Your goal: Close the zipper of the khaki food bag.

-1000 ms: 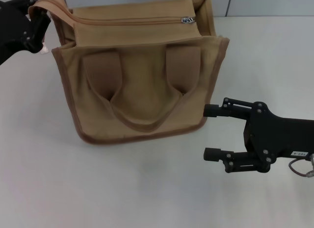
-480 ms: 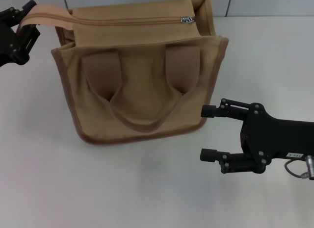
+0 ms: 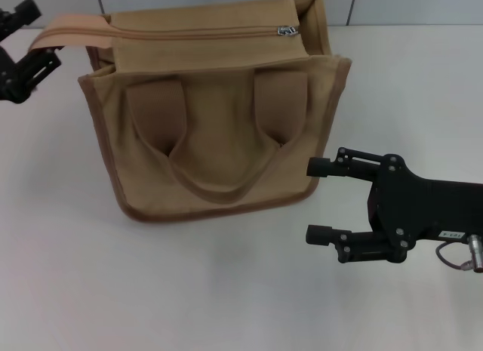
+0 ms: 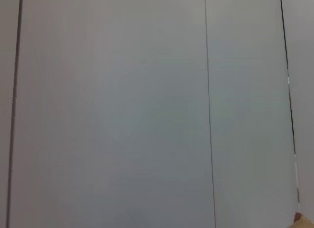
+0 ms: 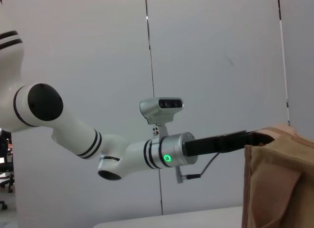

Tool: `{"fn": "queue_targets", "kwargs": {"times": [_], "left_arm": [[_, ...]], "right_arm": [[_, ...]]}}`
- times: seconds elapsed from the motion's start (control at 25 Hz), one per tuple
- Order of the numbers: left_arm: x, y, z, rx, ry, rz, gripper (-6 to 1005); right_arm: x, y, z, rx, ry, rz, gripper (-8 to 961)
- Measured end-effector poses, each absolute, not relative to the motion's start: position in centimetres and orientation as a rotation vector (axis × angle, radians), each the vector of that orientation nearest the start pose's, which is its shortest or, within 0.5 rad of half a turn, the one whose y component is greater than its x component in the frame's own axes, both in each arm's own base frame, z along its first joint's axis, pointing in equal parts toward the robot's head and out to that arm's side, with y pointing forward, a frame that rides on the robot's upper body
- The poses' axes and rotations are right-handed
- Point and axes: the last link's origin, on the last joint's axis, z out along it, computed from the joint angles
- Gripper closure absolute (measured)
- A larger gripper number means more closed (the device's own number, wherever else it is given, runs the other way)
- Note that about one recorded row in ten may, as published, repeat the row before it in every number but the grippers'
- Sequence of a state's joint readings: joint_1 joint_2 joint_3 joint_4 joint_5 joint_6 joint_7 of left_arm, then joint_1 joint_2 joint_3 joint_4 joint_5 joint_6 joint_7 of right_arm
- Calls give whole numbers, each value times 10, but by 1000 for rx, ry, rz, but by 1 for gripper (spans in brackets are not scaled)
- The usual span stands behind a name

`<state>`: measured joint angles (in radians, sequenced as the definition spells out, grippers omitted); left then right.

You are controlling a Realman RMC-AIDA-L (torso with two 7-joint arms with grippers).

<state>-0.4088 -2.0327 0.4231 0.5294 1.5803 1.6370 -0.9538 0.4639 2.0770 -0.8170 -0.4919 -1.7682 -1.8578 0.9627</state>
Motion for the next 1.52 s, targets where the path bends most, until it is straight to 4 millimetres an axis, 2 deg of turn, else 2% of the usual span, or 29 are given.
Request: {"fn": "queue_targets", "kwargs": {"times": [0.12,0.16,0.24,0.44,0.72,0.84,1.0,1.28,1.52], "left_arm": [[-307,311,96,-2145,-330,-1000,526],[-312,305,108,-2193,-365,-989,449],[-313,300,114,-2231,-381,-992,295],[-314,277,128,-2377,-409,-1035,157],[-316,257,136,-2461,-492,-1081,161],[-315,251,125,-2498,-515,-1099,163],[-305,244,92,-2639,-512,-1111,164],[-286,245,48,-2847,-420,-1067,164],[-281,247,30,-2902,-373,-1023,164]], "right_arm": [[241,271,-14,-2801,130,1169,136],[241,271,-14,-2798,132,1168,136],[241,272,-14,-2796,133,1165,136],[239,274,-17,-2797,148,1170,136],[239,277,-23,-2797,183,1162,136],[238,280,-25,-2807,195,1143,136],[236,281,-26,-2815,198,1140,136],[237,277,-29,-2848,191,1130,136],[239,273,-36,-2898,199,1088,136]]}}
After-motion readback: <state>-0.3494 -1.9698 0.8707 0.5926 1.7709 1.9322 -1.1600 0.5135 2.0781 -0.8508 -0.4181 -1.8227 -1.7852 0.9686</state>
